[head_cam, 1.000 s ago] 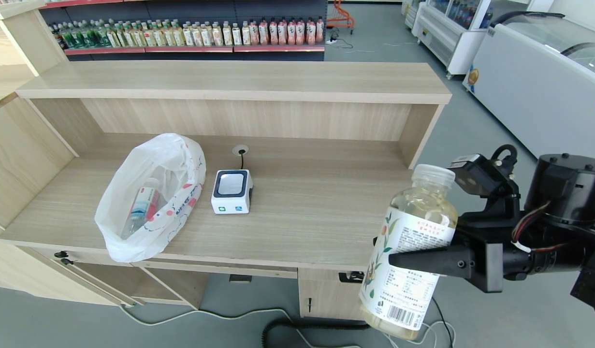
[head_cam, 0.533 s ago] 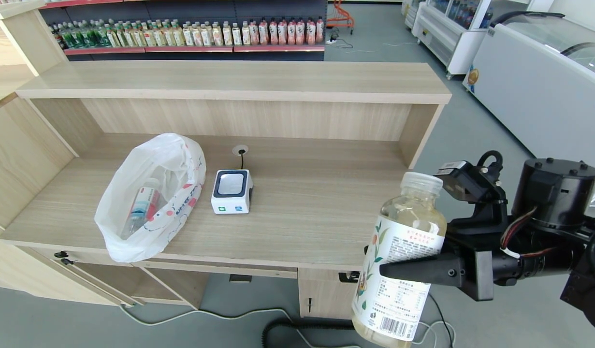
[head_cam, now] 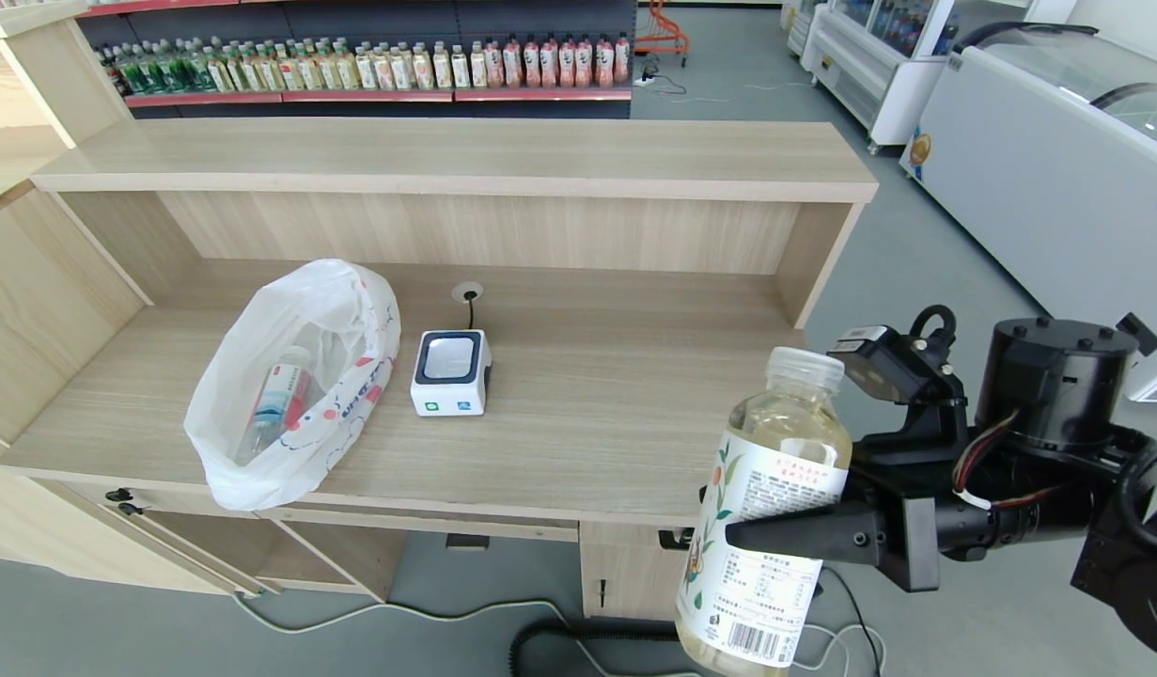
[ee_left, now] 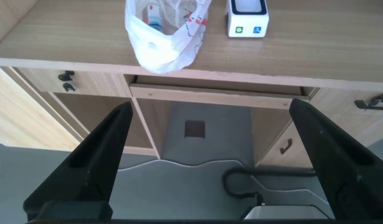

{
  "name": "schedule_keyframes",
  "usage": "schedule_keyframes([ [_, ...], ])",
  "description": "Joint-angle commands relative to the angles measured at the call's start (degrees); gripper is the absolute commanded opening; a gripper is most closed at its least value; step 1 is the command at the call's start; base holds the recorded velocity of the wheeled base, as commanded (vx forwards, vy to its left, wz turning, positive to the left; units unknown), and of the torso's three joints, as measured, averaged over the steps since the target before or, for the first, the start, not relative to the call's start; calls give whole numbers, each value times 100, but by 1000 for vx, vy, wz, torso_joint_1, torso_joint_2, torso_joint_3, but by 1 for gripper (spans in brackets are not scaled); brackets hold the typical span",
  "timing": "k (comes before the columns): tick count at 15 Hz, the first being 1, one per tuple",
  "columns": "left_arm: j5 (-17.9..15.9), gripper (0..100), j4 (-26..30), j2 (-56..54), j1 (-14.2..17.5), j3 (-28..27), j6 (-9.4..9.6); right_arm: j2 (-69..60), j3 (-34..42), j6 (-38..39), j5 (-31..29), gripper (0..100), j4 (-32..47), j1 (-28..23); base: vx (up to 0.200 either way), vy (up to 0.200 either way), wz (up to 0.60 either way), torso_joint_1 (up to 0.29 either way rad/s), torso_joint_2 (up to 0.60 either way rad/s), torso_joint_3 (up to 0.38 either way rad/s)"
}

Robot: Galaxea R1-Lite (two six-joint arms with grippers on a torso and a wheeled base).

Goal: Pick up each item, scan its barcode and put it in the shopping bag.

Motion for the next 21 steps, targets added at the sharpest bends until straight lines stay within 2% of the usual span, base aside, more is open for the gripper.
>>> schedule_keyframes([
  [1,0,100,2,-2,2,1,-1,38,-4,7,6,0,-3,5,0,0,0,0,0,0],
  [7,0,100,2,-2,2,1,-1,-50,13,-10,-20,0,-3,-4,0,0,0,0,0,0],
  [9,0,100,2,-2,2,1,-1,-120,-57,-283,-302,0,-3,-65,0,0,0,0,0,0],
  [10,0,100,2,-2,2,1,-1,-138,-171,-757,-785,0,15,-171,0,0,0,0,0,0],
  [12,0,100,2,-2,2,1,-1,-155,-549,-1680,-2218,0,15,-531,0,0,0,0,0,0],
  [13,0,100,2,-2,2,1,-1,-164,-769,-1918,-2631,0,32,-751,0,0,0,0,0,0],
  [14,0,100,2,-2,2,1,-1,-120,-997,-2506,-3035,0,41,-1155,0,0,0,0,0,0],
  [16,0,100,2,-2,2,1,-1,3,-1243,-4001,-3264,0,41,-1744,0,0,0,0,0,0],
  [21,0,100,2,-2,2,1,-1,-129,-1235,-5310,-3510,0,-12,-1832,0,0,0,0,0,0],
])
